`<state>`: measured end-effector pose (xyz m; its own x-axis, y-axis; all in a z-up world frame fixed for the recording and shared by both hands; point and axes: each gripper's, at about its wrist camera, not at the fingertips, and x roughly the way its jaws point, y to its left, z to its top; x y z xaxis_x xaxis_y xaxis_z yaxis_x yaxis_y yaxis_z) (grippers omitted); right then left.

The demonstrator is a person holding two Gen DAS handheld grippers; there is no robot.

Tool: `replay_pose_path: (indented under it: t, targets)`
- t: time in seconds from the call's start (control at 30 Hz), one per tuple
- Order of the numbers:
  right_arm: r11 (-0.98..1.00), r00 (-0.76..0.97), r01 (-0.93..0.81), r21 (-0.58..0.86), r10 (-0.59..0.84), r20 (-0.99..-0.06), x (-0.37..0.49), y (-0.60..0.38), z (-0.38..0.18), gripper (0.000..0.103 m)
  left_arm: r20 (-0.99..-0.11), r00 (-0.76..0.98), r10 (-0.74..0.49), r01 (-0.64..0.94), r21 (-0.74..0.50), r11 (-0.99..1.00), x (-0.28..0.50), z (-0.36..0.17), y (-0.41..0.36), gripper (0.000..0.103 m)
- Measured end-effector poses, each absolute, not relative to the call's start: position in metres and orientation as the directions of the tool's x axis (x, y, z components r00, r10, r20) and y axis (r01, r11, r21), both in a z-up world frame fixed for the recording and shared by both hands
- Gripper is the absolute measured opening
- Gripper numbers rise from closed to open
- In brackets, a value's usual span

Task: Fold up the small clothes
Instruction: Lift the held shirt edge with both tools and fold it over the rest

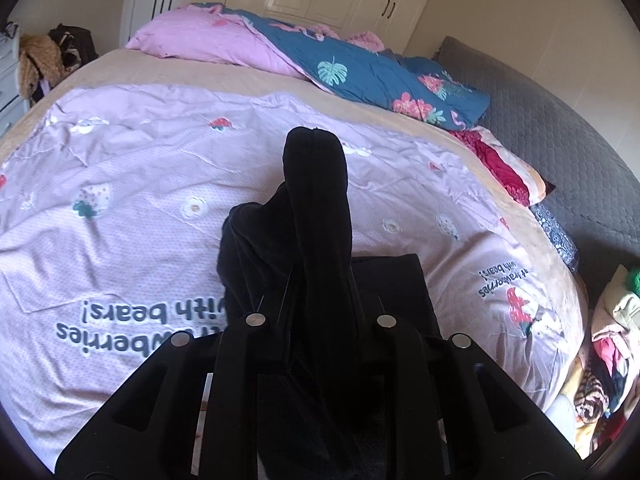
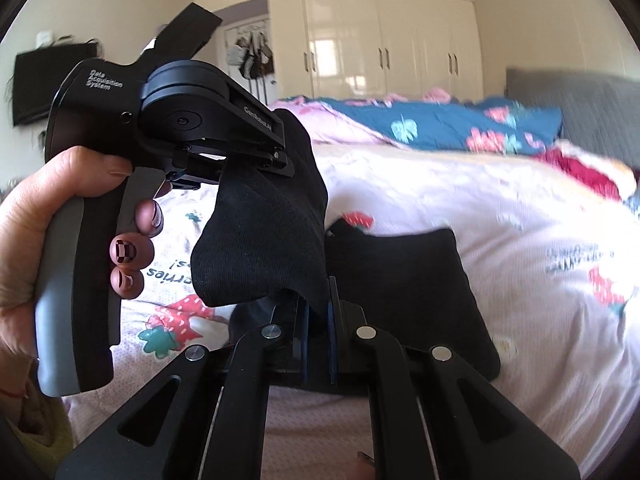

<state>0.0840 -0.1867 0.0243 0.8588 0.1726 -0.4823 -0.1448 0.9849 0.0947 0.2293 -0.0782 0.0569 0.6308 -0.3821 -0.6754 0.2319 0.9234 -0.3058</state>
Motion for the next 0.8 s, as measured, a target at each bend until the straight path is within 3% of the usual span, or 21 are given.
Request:
replay_pose_path:
  t: [0.4,0.53,0.6,0.7,0.8]
  targets:
    - [0.930,0.757,-0.022,0.368,0.256,-0.602,0.107,-0.238,-0.002,0.007,-0.761,0.536,-0.366,0.256,-0.266,0.929,0.256,0.024,-0.128,0.014]
    - [0.878,0.710,0.022,0.479,0.323,-0.626,0.116,-0.255,-0.012,0.008,-0.774,0.515,-0.368,0.278,-0.256,0.926,0.261,0.020,-0.141,0.019]
    - [0.855,0.692,0.040,0.517,0.349,-0.631,0.118,-0.261,-0.016,0.013,-0.778,0.504,-0.375,0.283,-0.262,0.923,0.264,0.018,-0.147,0.020]
    - [0.827,0.669,0.073,0.558,0.374,-0.643,0.123,-0.270,-0.022,0.020,-0.781,0.491,-0.385,0.290,-0.270,0.918,0.268,0.014,-0.156,0.028]
    - [0.799,0.649,0.098,0.593,0.401,-0.647,0.124,-0.276,-0.028,0.024,-0.774,0.472,-0.421,0.302,-0.307,0.902,0.271,0.012,-0.164,0.046]
